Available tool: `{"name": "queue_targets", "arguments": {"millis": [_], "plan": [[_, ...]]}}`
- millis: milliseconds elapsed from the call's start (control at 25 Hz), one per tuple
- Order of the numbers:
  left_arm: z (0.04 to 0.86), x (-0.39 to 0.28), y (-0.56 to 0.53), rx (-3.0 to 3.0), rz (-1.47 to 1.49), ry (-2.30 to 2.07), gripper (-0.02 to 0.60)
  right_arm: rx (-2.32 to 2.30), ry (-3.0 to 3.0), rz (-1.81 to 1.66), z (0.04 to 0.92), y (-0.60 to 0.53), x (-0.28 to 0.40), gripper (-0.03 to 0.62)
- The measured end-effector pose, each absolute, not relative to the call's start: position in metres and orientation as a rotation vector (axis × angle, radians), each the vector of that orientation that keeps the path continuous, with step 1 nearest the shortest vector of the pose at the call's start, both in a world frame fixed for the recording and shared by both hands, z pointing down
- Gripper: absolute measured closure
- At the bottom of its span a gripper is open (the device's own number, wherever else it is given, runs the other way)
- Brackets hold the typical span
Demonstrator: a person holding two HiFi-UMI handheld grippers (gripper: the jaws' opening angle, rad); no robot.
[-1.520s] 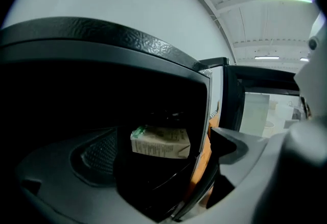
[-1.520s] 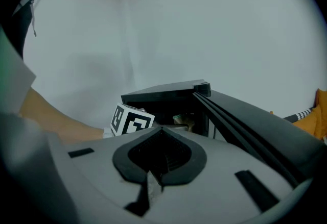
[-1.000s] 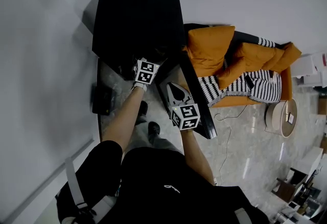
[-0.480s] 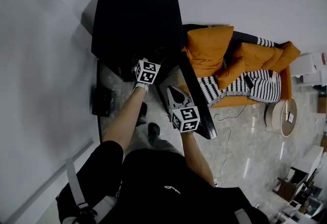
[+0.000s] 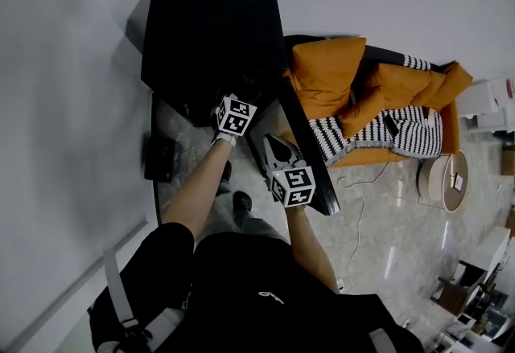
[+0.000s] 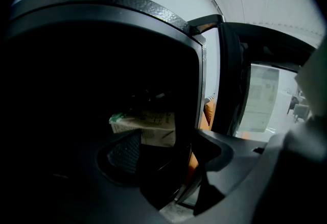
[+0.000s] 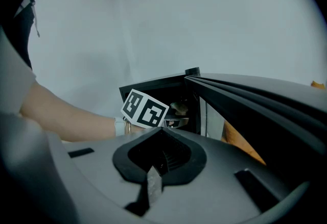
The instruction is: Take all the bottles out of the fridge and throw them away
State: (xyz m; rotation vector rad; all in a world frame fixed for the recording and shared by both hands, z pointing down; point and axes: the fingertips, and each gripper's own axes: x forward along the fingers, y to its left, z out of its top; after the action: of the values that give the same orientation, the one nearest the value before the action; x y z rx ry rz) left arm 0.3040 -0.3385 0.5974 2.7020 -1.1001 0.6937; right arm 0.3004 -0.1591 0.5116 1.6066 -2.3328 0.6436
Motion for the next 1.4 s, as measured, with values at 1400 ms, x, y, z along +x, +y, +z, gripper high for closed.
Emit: {"name": "queue_targets", "arguments": {"millis": [1400], "plan": [[0.595,0.277,-0.346,2.534,0.645,-1.253,0.356,1.595,-2.327,0.652,0.515,-0.16,0.289,0.585]]}}
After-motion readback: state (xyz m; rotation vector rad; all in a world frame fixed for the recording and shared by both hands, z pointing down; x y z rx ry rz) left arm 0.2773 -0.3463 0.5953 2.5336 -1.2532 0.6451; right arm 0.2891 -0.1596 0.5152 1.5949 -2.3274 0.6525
